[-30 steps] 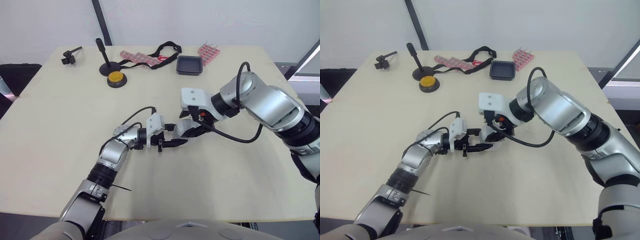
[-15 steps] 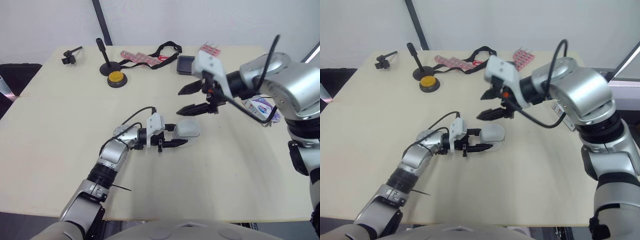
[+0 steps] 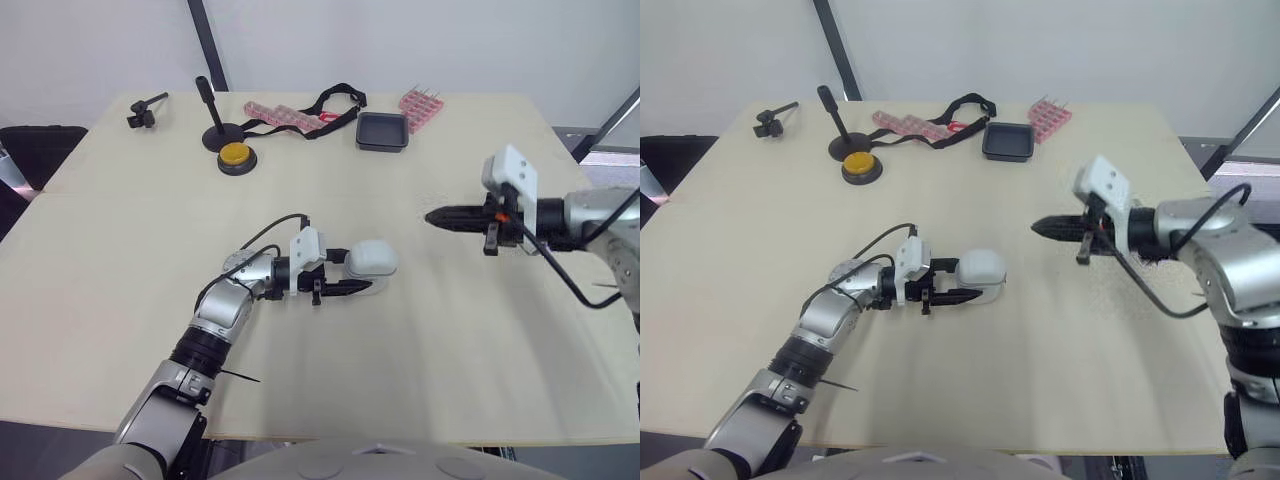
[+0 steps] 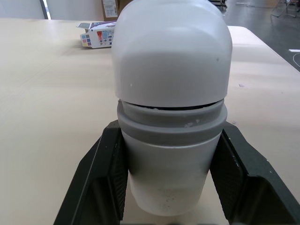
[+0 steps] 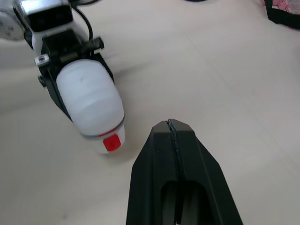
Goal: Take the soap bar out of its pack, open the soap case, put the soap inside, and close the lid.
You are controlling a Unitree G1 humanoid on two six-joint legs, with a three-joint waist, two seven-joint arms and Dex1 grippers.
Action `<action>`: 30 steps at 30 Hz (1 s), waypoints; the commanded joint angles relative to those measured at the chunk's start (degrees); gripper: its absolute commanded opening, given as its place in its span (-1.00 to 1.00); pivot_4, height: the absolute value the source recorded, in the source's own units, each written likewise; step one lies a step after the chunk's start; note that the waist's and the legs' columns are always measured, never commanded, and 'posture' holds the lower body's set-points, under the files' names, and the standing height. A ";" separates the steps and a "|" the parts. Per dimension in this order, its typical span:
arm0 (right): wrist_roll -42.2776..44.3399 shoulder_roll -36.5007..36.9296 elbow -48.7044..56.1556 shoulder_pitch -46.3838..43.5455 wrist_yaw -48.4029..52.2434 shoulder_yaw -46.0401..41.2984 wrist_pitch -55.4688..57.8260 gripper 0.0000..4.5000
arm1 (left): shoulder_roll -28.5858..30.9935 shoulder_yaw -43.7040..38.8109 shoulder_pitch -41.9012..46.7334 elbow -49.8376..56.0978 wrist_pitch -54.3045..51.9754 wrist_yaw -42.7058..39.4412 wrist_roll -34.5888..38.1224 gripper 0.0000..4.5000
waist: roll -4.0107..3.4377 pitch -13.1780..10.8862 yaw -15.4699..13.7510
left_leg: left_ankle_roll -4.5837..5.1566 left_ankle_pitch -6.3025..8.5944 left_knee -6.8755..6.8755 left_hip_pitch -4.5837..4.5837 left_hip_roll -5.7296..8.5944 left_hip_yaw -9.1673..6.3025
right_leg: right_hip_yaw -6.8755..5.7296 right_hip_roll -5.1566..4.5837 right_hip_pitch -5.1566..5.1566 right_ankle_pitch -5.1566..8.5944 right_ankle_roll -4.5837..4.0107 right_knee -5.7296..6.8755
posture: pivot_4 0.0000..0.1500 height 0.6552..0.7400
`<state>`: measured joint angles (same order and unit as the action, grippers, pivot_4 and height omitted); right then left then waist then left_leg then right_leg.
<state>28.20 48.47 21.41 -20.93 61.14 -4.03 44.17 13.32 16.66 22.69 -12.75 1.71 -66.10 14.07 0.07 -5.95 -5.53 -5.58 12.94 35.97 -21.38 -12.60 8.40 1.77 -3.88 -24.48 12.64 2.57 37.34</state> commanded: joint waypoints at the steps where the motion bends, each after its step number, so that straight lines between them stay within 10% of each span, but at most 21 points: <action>1: -2.38 -0.18 1.50 3.23 -1.21 -0.09 -6.23 -0.98 | 0.69 0.22 -0.33 -0.44 -0.19 -0.18 -0.39 -0.16 | -0.01 0.01 0.10 | 0.00 0.00 0.00 0.00 0.01 0.01 | 0.01 -0.01 0.00 0.00 0.00 -0.01 | 1.00 0.74; 30: -5.12 -0.45 3.17 4.68 -0.30 8.95 -13.28 -0.98 | 0.99 0.41 -0.44 0.06 -0.22 0.07 -0.72 -0.16 | -0.01 0.00 0.70 | 0.03 0.01 -0.02 -0.01 0.02 -0.01 | -0.01 -0.03 0.00 0.01 -0.01 -0.07 | 1.00 0.74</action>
<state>22.80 47.38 23.17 -15.86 60.55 5.82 31.19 13.72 16.63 22.70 -12.62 1.86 -66.24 14.05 0.07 -5.95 -4.83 -5.55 12.95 35.94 -21.39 -12.58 8.39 1.76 -3.91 -24.48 12.65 2.56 37.27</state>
